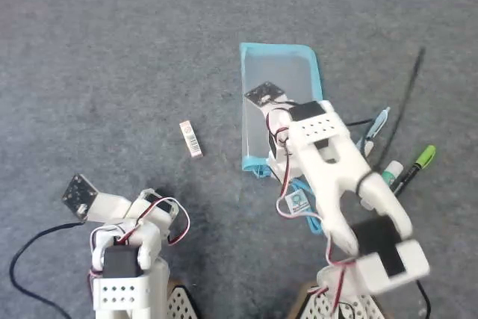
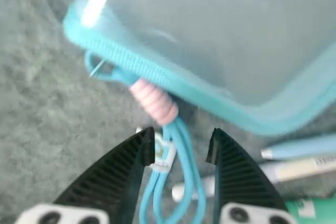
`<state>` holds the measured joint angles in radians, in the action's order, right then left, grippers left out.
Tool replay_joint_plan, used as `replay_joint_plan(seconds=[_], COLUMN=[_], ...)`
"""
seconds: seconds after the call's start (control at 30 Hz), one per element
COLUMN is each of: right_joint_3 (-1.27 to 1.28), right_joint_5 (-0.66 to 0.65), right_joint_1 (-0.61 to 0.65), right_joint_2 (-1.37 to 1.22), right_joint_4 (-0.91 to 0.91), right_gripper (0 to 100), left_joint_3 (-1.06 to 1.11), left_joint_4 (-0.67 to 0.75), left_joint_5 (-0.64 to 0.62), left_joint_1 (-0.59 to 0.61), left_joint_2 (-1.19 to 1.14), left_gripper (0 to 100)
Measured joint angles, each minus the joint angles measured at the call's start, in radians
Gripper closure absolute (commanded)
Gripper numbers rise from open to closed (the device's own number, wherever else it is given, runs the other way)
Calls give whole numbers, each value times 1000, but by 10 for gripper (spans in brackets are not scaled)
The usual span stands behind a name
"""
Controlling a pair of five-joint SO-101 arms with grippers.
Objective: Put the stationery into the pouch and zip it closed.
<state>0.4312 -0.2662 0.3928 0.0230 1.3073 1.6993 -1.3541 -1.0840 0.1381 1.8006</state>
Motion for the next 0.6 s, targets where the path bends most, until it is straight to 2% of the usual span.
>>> replay_joint_plan(seconds=[0.17, 0.27, 0.6], right_joint_3=[107, 204, 344], right_joint_5=[-2, -2, -2], right_joint_1=[6, 55, 184], right_joint_2=[221, 304, 331], right_joint_4=[31, 35, -112], right_gripper=[820, 819, 793], left_joint_3=[0, 0, 0], left_joint_4=[0, 0, 0], left_joint_5=[0, 0, 0], left_joint_1=[0, 0, 0], left_joint_2=[0, 0, 0], left_gripper=[891, 891, 891])
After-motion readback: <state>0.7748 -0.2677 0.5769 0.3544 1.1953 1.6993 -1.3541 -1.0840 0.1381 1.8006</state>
